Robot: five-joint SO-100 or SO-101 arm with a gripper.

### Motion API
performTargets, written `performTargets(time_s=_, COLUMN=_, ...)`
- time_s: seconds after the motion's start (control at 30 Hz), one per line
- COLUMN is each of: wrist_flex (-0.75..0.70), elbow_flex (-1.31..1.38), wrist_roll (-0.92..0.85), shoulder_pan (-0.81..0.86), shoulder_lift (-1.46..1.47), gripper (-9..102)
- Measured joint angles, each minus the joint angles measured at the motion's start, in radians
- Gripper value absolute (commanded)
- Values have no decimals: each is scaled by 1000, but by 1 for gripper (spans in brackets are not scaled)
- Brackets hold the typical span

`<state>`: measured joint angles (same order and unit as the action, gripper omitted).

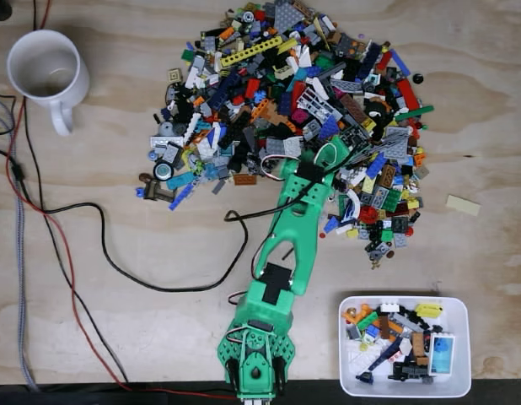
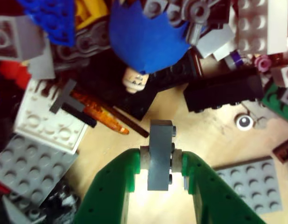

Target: Find the closest Lego and put it in the bin.

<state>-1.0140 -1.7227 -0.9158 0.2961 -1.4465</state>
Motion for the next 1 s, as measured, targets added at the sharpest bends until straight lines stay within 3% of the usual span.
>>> performTargets(time_s=0.3, wrist_flex=-215, elbow_flex=-118, wrist_roll=-161, shoulder_pan=112, shoulder_lift=-528, gripper=0)
performTargets(time_s=0.6, wrist_flex=-164, elbow_flex=-282, wrist_roll=-423, shoulder_pan=653, shoulder_lift=-716, gripper=0)
performTargets(time_s=0.93, wrist_flex=-60, elbow_flex=-433, wrist_roll=-612, shoulder_pan=1109, shoulder_lift=-839, gripper=0)
performTargets(time_s=1.0, wrist_flex=-17, elbow_flex=-494, wrist_roll=-641, shoulder_pan=1192, shoulder_lift=-867, gripper=5)
